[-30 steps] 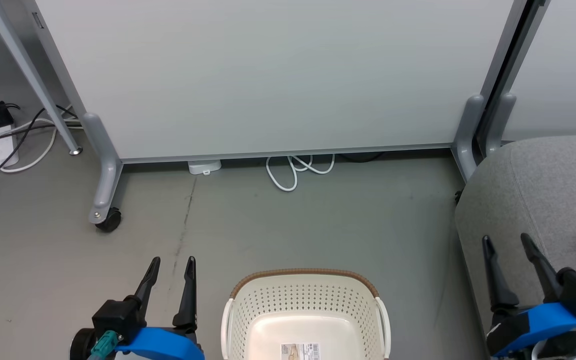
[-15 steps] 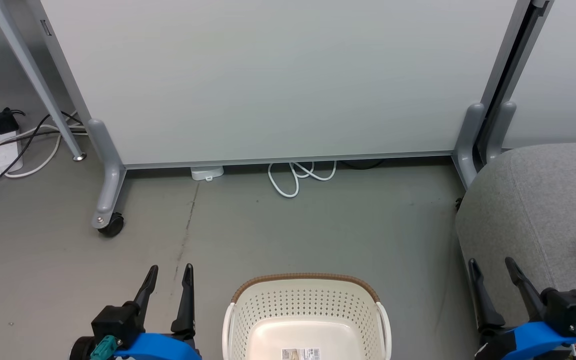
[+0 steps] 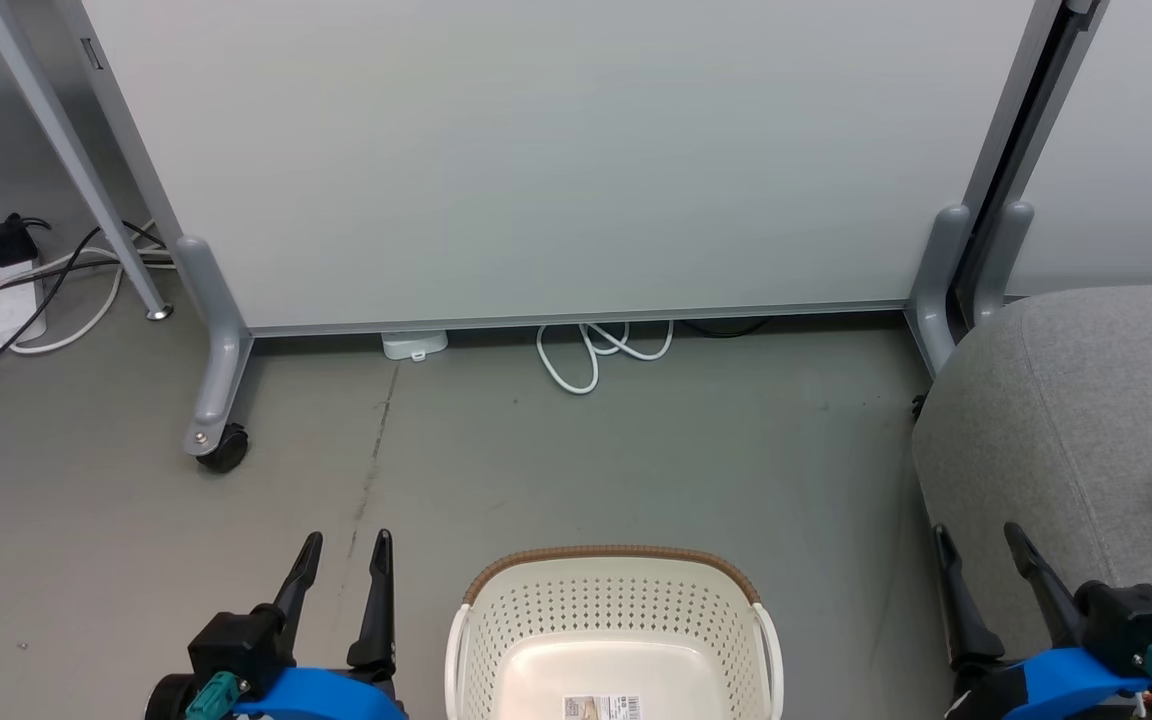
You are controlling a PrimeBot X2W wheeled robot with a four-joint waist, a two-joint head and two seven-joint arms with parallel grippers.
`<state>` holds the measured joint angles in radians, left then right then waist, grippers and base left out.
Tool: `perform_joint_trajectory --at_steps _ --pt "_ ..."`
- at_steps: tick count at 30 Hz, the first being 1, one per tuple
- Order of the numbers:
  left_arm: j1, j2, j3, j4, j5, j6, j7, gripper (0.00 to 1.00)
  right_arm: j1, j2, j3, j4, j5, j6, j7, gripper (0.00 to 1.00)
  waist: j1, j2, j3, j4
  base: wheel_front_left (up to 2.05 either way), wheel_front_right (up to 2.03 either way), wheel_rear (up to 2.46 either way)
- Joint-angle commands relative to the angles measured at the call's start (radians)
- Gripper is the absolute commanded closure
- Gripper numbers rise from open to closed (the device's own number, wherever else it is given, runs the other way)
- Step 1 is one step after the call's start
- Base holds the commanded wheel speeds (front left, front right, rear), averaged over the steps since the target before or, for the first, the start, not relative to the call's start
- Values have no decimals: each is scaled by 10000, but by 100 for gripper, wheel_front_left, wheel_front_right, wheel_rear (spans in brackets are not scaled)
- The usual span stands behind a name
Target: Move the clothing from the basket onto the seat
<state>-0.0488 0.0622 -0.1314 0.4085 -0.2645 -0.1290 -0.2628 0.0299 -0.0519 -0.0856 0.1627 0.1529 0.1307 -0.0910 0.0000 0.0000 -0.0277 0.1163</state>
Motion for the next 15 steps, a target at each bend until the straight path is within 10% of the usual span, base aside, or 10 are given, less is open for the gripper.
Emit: perform_joint_trajectory --at_steps 1,3,4,15 --pt "20 19 28 21 -37 -22 -28 0 70 21 24 22 55 1 -66 0 0 0 5 3 0 0 0" --pt "18 17 33 36 -22 -22 -29 0 66 22 44 34 75 1 -59 0 0 0 15 6 0 0 0" --pt "1 0 2 44 -14 0 0 100 0 0 48 31 58 0 -27 100 0 0 15 7 0 0 0" --pt "443 -49 45 508 -753 1 259 100 -52 75 0 758 841 0 179 100 2 0 26 -29 0 0 0"
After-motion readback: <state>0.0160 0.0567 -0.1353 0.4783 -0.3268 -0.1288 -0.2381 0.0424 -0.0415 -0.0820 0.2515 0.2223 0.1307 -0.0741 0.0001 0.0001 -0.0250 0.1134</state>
